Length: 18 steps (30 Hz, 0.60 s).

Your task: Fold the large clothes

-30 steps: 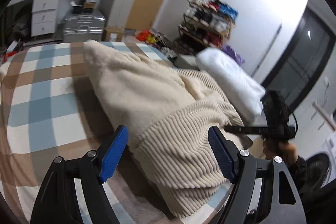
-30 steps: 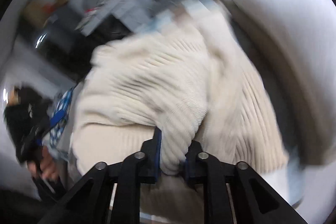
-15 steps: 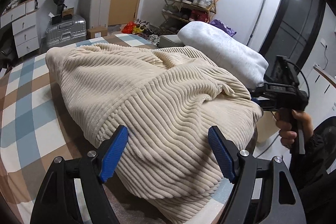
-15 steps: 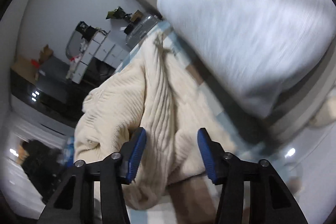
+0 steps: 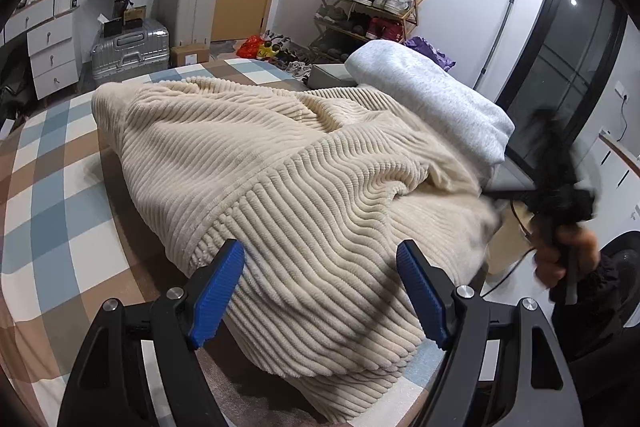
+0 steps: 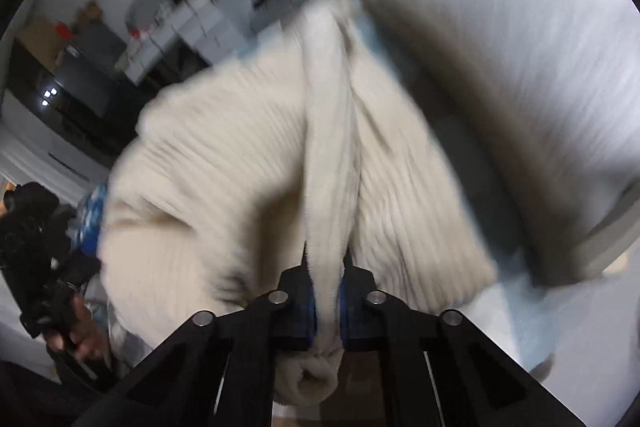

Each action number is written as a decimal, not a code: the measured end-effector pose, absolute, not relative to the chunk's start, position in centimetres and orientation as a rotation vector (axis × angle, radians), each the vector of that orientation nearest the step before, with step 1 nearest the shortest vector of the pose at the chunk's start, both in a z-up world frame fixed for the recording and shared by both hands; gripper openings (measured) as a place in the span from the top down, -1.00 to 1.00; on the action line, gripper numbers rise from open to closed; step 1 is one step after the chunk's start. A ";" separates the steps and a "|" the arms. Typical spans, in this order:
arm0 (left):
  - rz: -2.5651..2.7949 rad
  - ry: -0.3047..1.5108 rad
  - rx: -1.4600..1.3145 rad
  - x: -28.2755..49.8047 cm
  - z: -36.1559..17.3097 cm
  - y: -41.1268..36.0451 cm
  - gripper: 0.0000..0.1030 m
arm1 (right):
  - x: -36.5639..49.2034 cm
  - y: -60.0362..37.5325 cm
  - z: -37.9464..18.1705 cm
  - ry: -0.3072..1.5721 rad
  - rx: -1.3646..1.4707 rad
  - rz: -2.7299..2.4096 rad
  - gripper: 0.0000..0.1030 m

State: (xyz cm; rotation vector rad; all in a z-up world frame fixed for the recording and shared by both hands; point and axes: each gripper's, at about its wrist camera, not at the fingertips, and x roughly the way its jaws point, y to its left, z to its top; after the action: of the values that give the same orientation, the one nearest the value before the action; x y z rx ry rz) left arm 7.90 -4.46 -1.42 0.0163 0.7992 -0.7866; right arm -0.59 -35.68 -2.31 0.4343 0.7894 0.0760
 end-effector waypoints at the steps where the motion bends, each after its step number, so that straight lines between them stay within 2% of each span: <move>1: -0.785 0.791 0.013 7.9 -1.2 -4.4 -0.45 | -1.0 -35.9 -1.2 0.746 0.442 0.074 0.87; 3: -0.784 0.784 -0.003 8.1 -0.9 -4.4 -0.45 | -1.2 -37.2 -0.3 0.691 0.482 0.078 0.87; 7: -0.755 0.778 -0.024 8.2 -1.1 -4.2 -0.45 | 2.4 -39.0 -7.9 0.924 0.506 -0.083 0.84; 10: -0.735 0.785 -0.039 7.9 -1.4 -3.6 -0.45 | 1.8 -39.7 -9.1 0.915 0.587 -0.070 0.68; 13: -0.718 0.790 -0.072 8.0 -1.8 -2.7 -0.45 | 0.5 -39.8 -7.2 0.850 0.549 -0.082 0.29; 14: -0.709 0.800 -0.099 8.2 -2.1 -2.3 -0.45 | 0.1 -39.5 -6.5 0.829 0.528 -0.077 0.01; 15: -0.701 0.814 -0.127 8.6 -2.5 -1.9 -0.45 | 0.2 -39.5 -5.9 0.823 0.504 -0.057 -0.17; 17: -0.669 0.841 -0.172 9.3 -2.9 -1.4 -0.45 | 1.3 -39.5 -6.3 0.847 0.497 -0.028 -0.19; 18: -0.656 0.849 -0.200 9.7 -3.2 -1.1 -0.45 | 2.7 -38.9 -6.6 0.862 0.496 -0.028 -0.30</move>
State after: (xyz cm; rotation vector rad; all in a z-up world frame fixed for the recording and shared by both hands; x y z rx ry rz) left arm 9.68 -1.06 -3.21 -0.1996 0.8490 -0.6565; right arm 2.65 -38.85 -6.63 0.4962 0.8617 -0.0284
